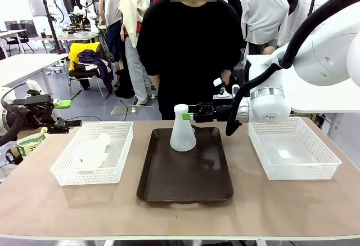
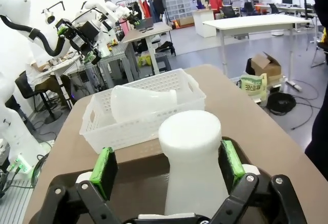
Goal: Prepare the laboratory tools.
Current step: Place the picked Big flask upright in the Handle tray as instructed by the person, then pick up the Big flask that the person points to.
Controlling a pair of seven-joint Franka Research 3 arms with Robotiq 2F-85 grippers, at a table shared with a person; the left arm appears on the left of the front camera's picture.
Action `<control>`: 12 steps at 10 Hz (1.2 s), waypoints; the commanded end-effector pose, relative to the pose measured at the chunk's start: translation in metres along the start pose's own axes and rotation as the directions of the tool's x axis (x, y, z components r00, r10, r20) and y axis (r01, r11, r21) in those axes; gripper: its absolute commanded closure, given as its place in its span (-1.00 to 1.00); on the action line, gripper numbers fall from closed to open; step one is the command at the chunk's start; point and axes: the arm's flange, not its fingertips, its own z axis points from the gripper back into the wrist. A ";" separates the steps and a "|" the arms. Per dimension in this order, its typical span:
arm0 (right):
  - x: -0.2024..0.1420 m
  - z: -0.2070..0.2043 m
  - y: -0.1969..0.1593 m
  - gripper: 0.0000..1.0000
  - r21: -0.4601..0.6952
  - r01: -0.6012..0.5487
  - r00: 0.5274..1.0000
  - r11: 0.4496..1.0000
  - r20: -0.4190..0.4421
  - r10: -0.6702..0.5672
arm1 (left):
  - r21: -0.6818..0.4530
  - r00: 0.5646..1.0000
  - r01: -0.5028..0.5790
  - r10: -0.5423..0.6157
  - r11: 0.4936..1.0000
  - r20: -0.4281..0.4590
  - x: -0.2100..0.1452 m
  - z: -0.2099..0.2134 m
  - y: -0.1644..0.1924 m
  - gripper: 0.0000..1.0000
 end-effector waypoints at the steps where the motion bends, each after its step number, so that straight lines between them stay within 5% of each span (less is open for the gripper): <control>1: -0.002 -0.004 -0.002 -1.00 0.009 -0.005 1.000 1.000 0.024 0.005 | -0.001 1.000 0.018 -0.018 1.000 0.003 0.000 0.001 0.000 -1.00; 8: -0.002 -0.004 -0.002 -1.00 0.009 -0.005 1.000 1.000 0.024 0.005 | -0.001 1.000 0.018 -0.018 1.000 0.003 0.000 0.001 0.000 -1.00; 12: 0.026 0.027 0.008 -1.00 -0.060 -0.021 0.996 0.998 -0.085 0.016 | -0.001 1.000 0.018 -0.018 1.000 0.003 0.000 0.001 0.000 -1.00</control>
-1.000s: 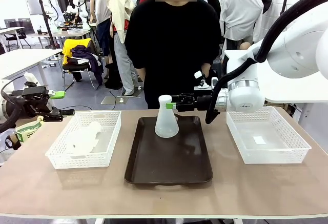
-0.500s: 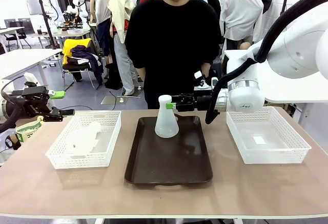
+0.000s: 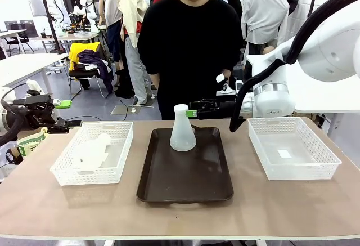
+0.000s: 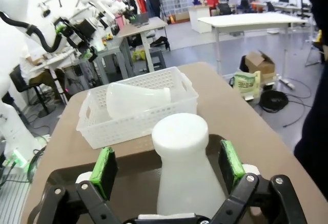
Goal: Prepare the laboratory tools.
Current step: Pick up the Big flask that the person points to.
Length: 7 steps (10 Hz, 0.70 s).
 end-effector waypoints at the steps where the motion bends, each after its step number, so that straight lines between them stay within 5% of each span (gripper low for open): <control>1: 0.015 0.020 0.013 -1.00 -0.075 -0.003 0.995 0.997 -0.100 -0.005 | -0.001 1.000 0.018 -0.018 1.000 0.003 0.000 0.001 0.000 -1.00; 4: 0.045 0.070 0.058 -1.00 -0.278 -0.094 0.959 0.956 -0.285 0.012 | -0.001 1.000 0.018 -0.018 1.000 0.003 0.000 0.001 0.000 -1.00; 7: 0.071 0.131 0.101 -1.00 -0.474 -0.163 0.951 0.865 -0.310 0.009 | -0.001 1.000 0.018 -0.018 1.000 0.003 0.000 0.001 0.000 -1.00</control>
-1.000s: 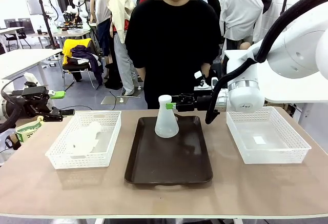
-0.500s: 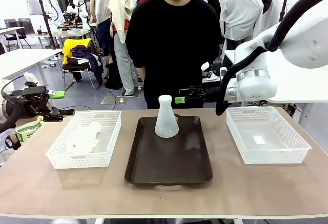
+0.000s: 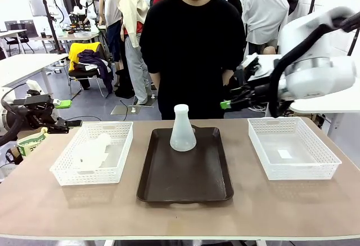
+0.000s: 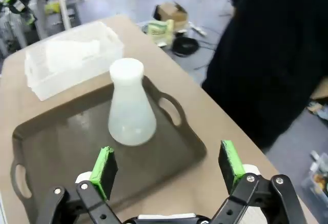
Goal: Prepare the laboratory tools.
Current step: Pick up the Big flask that the person points to.
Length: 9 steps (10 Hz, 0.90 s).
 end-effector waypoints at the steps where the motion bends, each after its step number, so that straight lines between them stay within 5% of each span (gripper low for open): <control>1: -0.003 0.037 0.015 -1.00 -0.101 0.055 0.998 0.993 0.000 -0.056 | -0.001 1.000 0.019 -0.019 1.000 0.003 0.000 0.001 -0.001 -1.00; 5: -0.037 0.092 0.018 -1.00 -0.225 0.185 0.983 0.957 0.054 -0.177 | -0.001 1.000 0.019 -0.019 1.000 0.003 0.000 0.001 -0.001 -1.00; 9: -0.054 0.088 0.011 -1.00 -0.199 0.242 0.970 0.950 0.090 -0.228 | -0.001 1.000 0.019 -0.019 1.000 0.003 0.000 0.001 -0.001 -1.00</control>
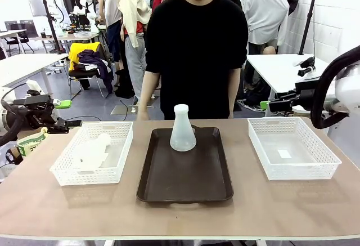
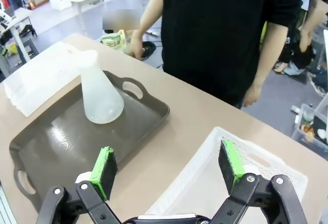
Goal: Prepare the laboratory tools.
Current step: Pick up the Big flask that the person points to.
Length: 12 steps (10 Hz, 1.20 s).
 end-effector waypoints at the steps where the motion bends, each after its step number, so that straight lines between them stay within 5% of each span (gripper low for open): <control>1: 0.002 0.003 -0.001 -1.00 -0.012 -0.012 1.000 1.000 -0.007 0.011 | -0.001 1.000 0.019 -0.019 1.000 0.003 0.000 0.001 -0.001 -1.00; 12: 0.002 0.003 -0.001 -1.00 -0.012 -0.012 1.000 1.000 -0.007 0.011 | -0.001 1.000 0.019 -0.019 1.000 0.003 0.000 0.001 -0.001 -1.00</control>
